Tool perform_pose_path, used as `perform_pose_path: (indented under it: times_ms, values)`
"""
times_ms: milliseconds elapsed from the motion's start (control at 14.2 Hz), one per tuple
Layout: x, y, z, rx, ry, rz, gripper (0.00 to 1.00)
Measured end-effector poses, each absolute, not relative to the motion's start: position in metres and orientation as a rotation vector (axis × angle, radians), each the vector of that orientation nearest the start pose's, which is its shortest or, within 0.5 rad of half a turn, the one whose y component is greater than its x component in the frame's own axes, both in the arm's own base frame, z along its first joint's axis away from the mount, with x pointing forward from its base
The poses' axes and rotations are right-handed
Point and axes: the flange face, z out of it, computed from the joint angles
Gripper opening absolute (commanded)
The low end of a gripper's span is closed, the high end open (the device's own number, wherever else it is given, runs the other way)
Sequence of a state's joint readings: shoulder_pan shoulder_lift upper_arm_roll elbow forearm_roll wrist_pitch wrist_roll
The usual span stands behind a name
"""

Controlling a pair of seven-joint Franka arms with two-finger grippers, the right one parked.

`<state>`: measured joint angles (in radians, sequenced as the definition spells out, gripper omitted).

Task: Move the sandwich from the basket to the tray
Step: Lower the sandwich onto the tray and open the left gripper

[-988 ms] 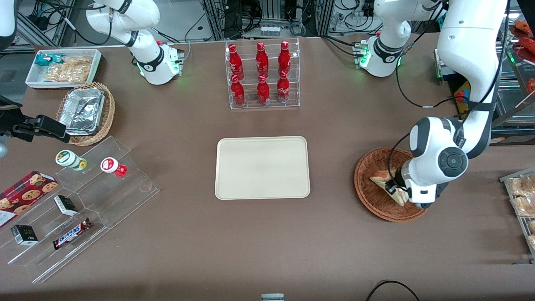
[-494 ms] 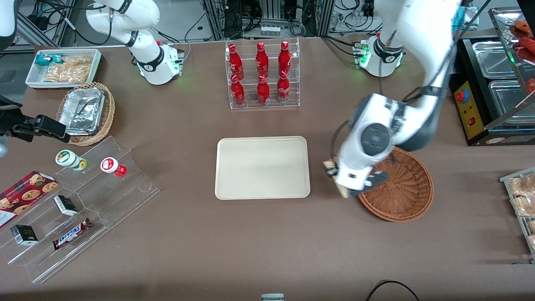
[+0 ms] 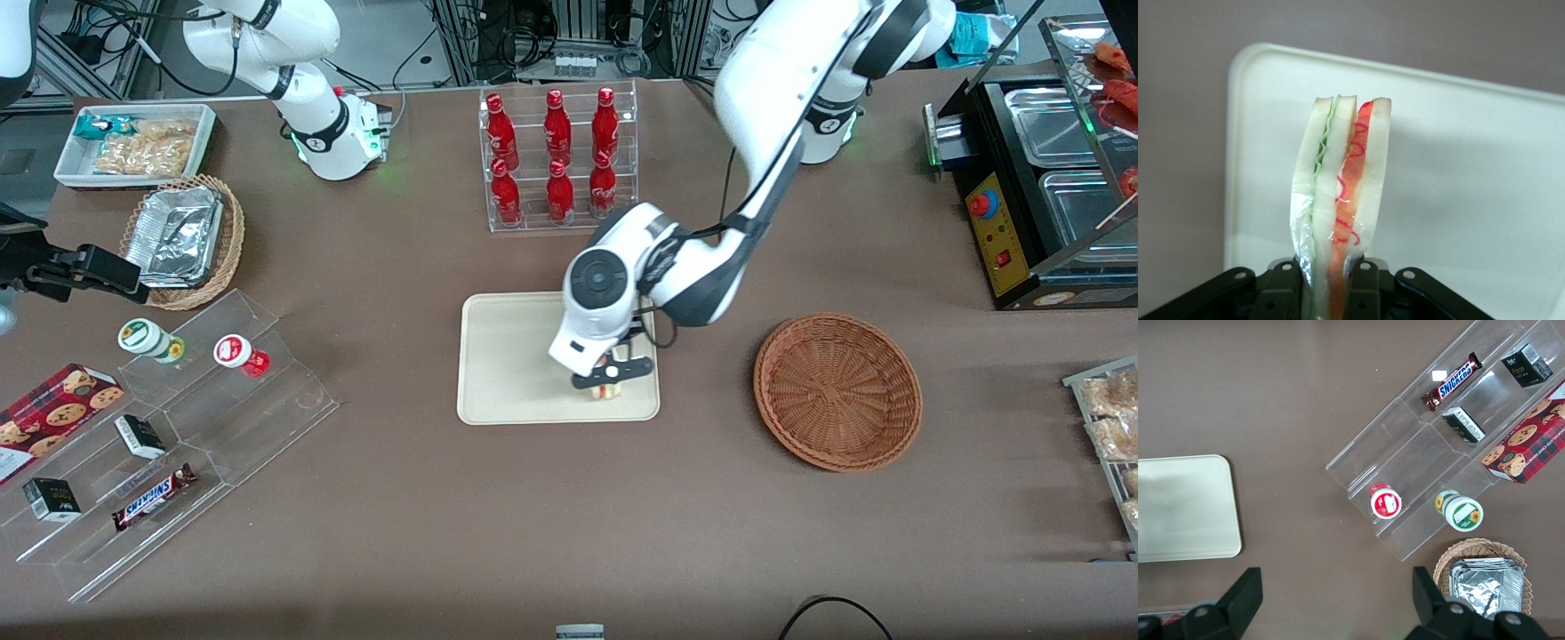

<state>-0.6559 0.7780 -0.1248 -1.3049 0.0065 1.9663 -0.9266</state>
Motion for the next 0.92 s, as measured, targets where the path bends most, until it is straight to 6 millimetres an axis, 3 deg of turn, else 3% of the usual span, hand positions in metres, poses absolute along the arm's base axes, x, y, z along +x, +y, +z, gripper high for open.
perform_pose_path:
  times_ms: [212, 494, 565, 635, 706, 918]
  values:
    - [0.524, -0.522, 0.243, -3.094, -0.223, 0.245, 0.24]
    - [0.514, -0.534, 0.227, -3.091, -0.167, 0.263, 0.29]
    - [0.513, -0.536, 0.225, -3.09, -0.157, 0.265, 0.4]
    - [0.512, -0.538, 0.224, -3.09, -0.151, 0.266, 0.74]
    - [0.512, -0.538, 0.224, -3.091, -0.148, 0.265, 1.0]
    - [0.517, -0.54, 0.235, -3.108, -0.15, 0.245, 1.0]
